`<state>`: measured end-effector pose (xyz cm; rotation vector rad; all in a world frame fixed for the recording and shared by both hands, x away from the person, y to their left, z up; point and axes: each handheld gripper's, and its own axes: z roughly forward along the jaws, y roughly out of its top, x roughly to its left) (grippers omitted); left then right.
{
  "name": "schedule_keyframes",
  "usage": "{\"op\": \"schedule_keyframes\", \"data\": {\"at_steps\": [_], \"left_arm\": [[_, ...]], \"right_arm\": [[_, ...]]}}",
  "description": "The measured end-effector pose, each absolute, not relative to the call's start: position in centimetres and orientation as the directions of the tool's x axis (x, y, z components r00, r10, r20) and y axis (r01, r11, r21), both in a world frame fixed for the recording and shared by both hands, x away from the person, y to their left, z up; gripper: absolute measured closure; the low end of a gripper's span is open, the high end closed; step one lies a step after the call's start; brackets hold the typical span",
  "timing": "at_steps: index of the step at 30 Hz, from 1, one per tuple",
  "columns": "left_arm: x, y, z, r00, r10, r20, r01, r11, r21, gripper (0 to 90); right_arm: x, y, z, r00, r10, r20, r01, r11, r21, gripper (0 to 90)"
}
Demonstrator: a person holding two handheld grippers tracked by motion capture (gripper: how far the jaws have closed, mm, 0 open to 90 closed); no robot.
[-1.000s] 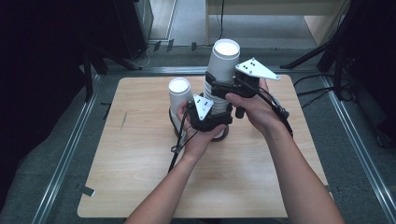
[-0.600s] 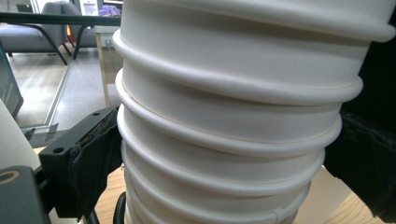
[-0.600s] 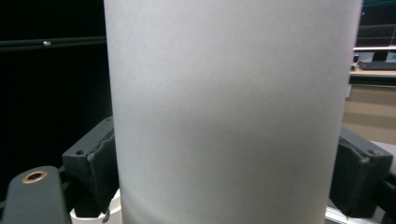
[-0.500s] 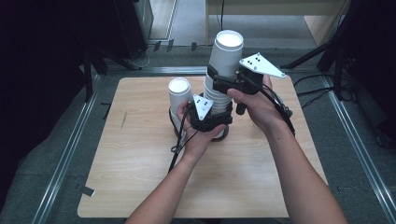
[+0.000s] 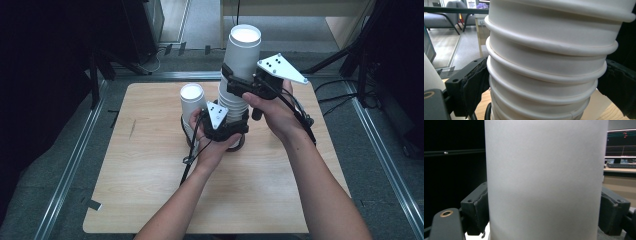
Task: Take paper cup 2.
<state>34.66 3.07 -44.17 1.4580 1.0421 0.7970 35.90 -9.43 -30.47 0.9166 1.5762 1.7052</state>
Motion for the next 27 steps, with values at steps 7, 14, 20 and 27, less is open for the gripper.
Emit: {"op": "schedule_keyframes", "data": {"at_steps": [7, 14, 20, 27], "left_arm": [[34.7, 3.1, -44.2, 0.385, 0.92, -0.075, 0.171, 0.009, 0.985, 2.5], [34.7, 3.1, -44.2, 0.383, 0.921, -0.075, 0.171, 0.009, 0.985, 2.5], [34.7, 3.1, -44.2, 0.384, 0.92, -0.078, 0.171, 0.012, 0.985, 2.5], [34.7, 3.1, -44.2, 0.385, 0.92, -0.076, 0.173, 0.009, 0.985, 2.5]], "right_arm": [[35.7, -9.4, -29.3, -0.547, 0.833, 0.081, -0.007, -0.101, 0.995, 14.7], [35.3, -9.4, -28.5, -0.542, 0.837, 0.083, -0.03, -0.118, 0.993, 14.8], [35.0, -9.6, -27.8, -0.542, 0.835, 0.095, -0.046, -0.141, 0.989, 14.8], [34.3, -9.7, -26.5, -0.544, 0.835, 0.085, -0.08, -0.153, 0.985, 14.8]]}}
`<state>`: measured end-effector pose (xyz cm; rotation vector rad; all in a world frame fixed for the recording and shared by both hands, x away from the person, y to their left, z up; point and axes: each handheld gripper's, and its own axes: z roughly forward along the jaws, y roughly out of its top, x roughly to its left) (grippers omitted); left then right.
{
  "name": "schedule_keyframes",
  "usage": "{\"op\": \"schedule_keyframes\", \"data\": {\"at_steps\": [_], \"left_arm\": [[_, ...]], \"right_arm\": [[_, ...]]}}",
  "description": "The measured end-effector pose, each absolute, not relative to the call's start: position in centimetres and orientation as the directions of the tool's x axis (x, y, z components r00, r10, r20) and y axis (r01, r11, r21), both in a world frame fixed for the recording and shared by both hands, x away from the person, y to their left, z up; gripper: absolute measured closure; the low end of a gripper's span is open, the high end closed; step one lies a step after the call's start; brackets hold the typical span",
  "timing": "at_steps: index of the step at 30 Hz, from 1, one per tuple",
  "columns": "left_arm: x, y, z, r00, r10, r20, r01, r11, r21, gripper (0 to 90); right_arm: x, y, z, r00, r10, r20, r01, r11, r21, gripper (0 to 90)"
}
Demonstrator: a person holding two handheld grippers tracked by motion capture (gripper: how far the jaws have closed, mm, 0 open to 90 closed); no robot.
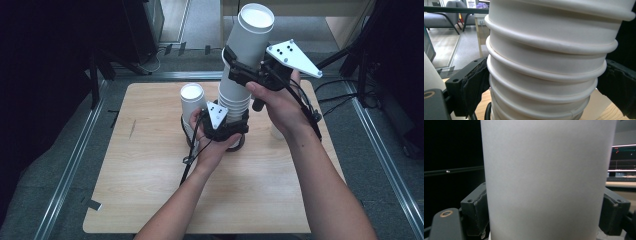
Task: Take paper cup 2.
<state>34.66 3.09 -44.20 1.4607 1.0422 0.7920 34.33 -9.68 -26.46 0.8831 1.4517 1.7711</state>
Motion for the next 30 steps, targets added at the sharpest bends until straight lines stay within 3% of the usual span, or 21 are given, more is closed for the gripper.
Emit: {"op": "schedule_keyframes", "data": {"at_steps": [19, 30], "left_arm": [[34.6, 3.2, -44.2, 0.388, 0.919, -0.074, 0.175, 0.005, 0.985, 2.6], [34.2, 3.4, -44.4, 0.397, 0.915, -0.069, 0.195, -0.011, 0.981, 3.0]], "right_arm": [[34.0, -12.1, -25.4, -0.494, 0.862, 0.113, -0.11, -0.19, 0.976, 14.9], [34.3, -15.2, -27.1, -0.431, 0.892, 0.135, -0.098, -0.195, 0.976, 14.7]]}}
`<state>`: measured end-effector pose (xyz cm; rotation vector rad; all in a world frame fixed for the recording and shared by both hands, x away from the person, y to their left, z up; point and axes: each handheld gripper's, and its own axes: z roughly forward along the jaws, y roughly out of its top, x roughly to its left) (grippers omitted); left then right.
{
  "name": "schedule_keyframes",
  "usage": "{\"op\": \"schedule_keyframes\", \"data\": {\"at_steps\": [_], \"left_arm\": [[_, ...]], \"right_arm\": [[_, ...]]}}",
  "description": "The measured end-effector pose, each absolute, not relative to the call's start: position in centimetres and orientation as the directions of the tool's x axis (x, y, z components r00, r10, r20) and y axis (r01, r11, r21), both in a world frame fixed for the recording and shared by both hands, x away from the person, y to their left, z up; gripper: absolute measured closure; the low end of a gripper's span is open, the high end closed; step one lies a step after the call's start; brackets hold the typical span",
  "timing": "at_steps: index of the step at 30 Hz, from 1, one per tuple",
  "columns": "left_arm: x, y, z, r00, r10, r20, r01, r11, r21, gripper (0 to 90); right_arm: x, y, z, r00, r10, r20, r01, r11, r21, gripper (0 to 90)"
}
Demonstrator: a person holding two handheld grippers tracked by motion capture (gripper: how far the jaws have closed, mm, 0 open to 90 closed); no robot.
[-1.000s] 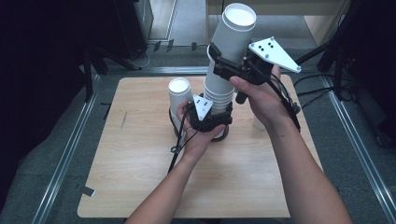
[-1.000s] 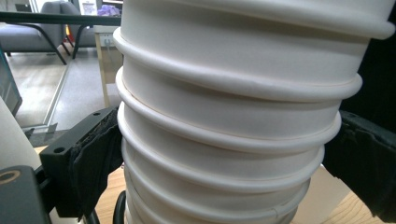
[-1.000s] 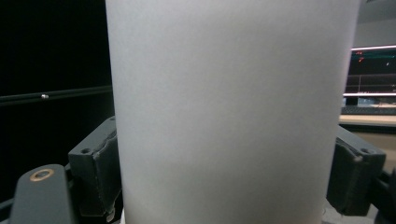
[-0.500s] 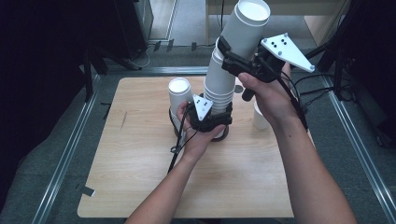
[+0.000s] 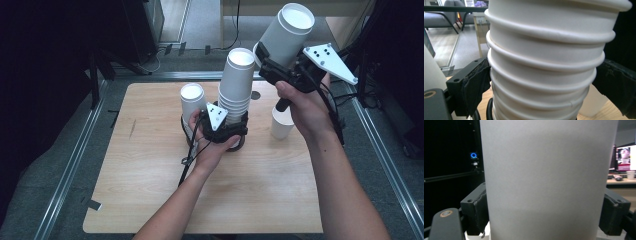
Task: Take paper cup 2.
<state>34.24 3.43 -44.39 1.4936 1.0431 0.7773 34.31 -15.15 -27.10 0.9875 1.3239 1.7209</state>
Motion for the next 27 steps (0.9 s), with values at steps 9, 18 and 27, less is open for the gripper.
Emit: {"op": "schedule_keyframes", "data": {"at_steps": [9, 18, 27], "left_arm": [[33.0, 3.8, -44.5, 0.424, 0.903, -0.069, 0.216, -0.026, 0.976, 0.6], [31.3, 4.1, -44.3, 0.478, 0.876, -0.059, 0.217, -0.053, 0.975, 0.0], [29.6, 5.4, -44.4, 0.493, 0.868, -0.06, 0.216, -0.055, 0.975, 0.0]], "right_arm": [[33.9, -16.8, -28.8, -0.406, 0.903, 0.139, -0.09, -0.191, 0.977, 14.6], [33.2, -17.1, -31.0, -0.39, 0.911, 0.136, -0.073, -0.177, 0.981, 14.4], [32.5, -17.5, -33.4, -0.377, 0.917, 0.131, -0.055, -0.163, 0.985, 14.4]]}}
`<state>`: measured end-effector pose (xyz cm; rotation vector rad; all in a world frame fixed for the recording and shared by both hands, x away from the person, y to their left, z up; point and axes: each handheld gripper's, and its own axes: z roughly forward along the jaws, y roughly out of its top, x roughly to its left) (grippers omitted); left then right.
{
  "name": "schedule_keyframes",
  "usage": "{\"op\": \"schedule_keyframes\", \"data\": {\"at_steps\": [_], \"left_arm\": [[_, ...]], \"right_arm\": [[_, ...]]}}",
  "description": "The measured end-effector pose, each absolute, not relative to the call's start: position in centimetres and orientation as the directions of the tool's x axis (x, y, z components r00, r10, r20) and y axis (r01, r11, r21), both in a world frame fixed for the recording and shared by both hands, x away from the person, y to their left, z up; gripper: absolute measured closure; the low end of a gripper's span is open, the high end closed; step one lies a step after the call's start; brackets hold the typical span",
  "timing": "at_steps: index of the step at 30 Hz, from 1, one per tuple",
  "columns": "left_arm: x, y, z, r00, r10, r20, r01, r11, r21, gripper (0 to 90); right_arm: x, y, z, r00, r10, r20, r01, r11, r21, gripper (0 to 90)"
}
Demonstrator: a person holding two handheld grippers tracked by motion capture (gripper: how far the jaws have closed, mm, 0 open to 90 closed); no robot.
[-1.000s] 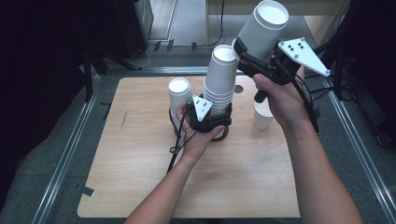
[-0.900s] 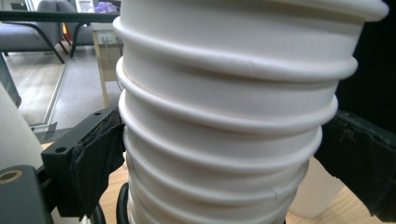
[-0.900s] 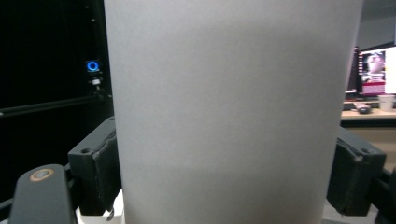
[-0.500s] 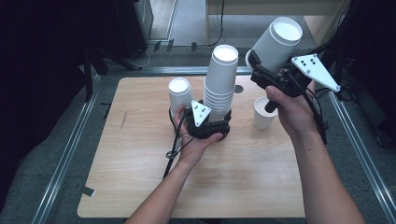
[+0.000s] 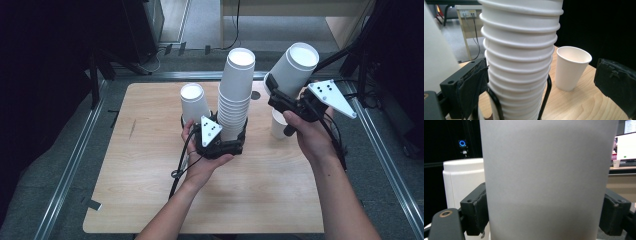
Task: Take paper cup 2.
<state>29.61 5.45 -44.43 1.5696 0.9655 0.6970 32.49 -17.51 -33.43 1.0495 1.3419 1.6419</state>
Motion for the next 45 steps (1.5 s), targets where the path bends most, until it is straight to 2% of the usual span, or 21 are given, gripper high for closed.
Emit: {"op": "schedule_keyframes", "data": {"at_steps": [22, 45], "left_arm": [[26.4, 9.5, -45.5, 0.492, 0.868, -0.065, 0.252, -0.07, 0.965, 0.0], [24.1, 11.1, -45.6, 0.55, 0.833, -0.059, 0.281, -0.118, 0.952, 0.0]], "right_arm": [[29.9, -16.3, -38.3, -0.346, 0.938, 0.001, -0.071, -0.028, 0.997, 14.3], [26.6, -14.8, -44.5, -0.335, 0.928, -0.159, -0.046, 0.153, 0.987, 14.2]]}}
